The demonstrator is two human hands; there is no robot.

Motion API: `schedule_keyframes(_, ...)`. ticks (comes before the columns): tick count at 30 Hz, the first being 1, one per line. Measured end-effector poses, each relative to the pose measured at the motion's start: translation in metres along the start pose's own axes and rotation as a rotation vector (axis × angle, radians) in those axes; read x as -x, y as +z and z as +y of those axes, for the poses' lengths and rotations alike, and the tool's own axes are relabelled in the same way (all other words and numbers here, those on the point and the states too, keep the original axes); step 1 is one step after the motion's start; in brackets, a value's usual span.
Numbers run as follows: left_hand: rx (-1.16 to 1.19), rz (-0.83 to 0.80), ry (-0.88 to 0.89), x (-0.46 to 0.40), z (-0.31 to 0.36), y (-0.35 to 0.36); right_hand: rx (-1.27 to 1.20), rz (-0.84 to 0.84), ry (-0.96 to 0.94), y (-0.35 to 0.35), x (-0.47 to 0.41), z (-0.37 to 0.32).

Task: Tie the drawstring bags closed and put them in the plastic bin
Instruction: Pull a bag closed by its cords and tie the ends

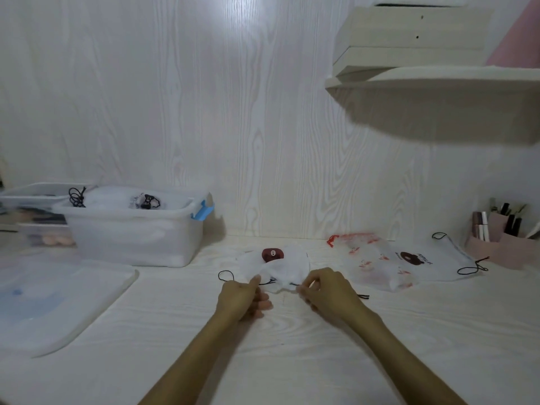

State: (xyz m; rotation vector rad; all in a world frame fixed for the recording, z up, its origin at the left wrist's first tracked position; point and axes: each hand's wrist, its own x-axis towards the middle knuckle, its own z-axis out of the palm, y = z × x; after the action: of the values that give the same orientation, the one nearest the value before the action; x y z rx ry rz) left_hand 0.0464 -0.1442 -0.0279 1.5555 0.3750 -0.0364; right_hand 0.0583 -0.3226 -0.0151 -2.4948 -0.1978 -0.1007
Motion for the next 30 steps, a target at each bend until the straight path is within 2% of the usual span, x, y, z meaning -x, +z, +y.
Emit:
schedule_keyframes(6, 0.287, 0.105, -0.120, -0.032, 0.013, 0.001, 0.020, 0.130, -0.116, 0.002, -0.020, -0.021)
schedule_keyframes(9, 0.259, 0.251, 0.008, -0.049, 0.018, -0.002, 0.085, 0.142, -0.195, 0.001, -0.035, -0.030)
schedule_keyframes(13, 0.173, 0.324, 0.260, -0.072, 0.024, 0.004, 0.300, 0.120, -0.388, -0.001, -0.057, -0.047)
schedule_keyframes(16, 0.027, 0.530, 0.302, -0.088, 0.030, 0.005, 0.299, 0.110, -0.406, 0.005, -0.078, -0.054)
schedule_keyframes(18, 0.078, 0.629, 0.390, -0.093, 0.033, 0.003, 0.267, 0.081, -0.367, 0.009, -0.090, -0.053)
schedule_keyframes(21, 0.298, 0.490, 0.564, -0.100, 0.052, 0.004, 0.059, 0.041, -0.298, 0.006, -0.114, -0.060)
schedule_keyframes(24, 0.300, 0.310, 0.643, -0.108, 0.077, 0.000, -0.043, 0.010, -0.269, -0.005, -0.130, -0.065)
schedule_keyframes(28, 0.202, 0.062, 0.432, -0.125, 0.102, -0.021, -0.021, -0.055, -0.248, -0.014, -0.140, -0.066)
schedule_keyframes(30, 0.119, 0.025, 0.385, -0.129, 0.104, -0.027, -0.017, -0.110, -0.233, -0.013, -0.142, -0.064)
